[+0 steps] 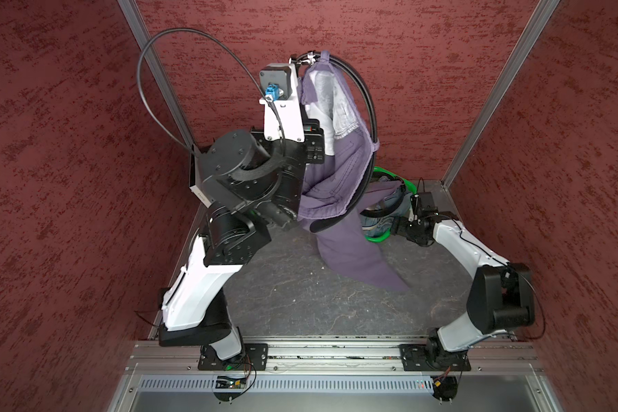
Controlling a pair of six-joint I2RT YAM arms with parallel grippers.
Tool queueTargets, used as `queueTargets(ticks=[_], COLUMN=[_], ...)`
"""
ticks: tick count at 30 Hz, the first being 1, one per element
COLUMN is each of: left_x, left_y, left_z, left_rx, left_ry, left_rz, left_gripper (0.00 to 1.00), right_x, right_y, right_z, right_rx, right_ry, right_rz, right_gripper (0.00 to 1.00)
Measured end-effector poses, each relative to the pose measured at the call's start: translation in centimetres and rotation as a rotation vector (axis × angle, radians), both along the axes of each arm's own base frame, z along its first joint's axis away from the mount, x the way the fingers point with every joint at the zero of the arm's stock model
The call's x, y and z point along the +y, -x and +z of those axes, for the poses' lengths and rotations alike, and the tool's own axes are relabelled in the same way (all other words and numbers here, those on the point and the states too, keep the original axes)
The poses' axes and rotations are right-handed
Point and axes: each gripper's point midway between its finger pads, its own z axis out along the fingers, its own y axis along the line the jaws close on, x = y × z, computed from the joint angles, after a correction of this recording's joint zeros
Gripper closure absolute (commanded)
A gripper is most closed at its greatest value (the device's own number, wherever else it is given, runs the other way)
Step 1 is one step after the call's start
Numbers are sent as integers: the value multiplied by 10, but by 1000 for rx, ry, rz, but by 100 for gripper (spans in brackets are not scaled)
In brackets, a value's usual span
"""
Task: Remove the belt from the trousers
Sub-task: Move the distractor to the center of the board.
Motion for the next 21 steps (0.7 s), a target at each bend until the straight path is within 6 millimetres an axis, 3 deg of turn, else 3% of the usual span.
queueTargets(ticks=[2,4,5,7,9,11,13,17,21], left_x=[-15,-31,-39,-53,-58,-50,-32,17,62], left_y=[0,12,24,53,83,105,113,109,96], left_z=[-1,4,9,24,41,60,74,92,99], left_rx=[-8,-32,-54,-107,-168,-228,-262,-303,-304], left_ry=[-22,-45,-52,-51,-29,7,47,107,130], left_rz=[-29,-72,-103,-175,-243,-283,-271,-171,-44], left_gripper=[100,100,100,100,100,100,100,100,100], right_x=[26,46,51,56,63,70,75,85,87], right_y=[13,25,29,30,21,5,-10,-23,-25], right_z=[38,86,112,146,161,151,119,40,2], right_rx=[-148,-312,-395,-501,-541,-515,-430,-215,-112], right_ry=[-73,-142,-170,-206,-235,-260,-278,-308,-305], right_rz=[90,168,194,222,240,247,238,222,207], right_gripper=[9,8,9,10,11,14,18,25,26])
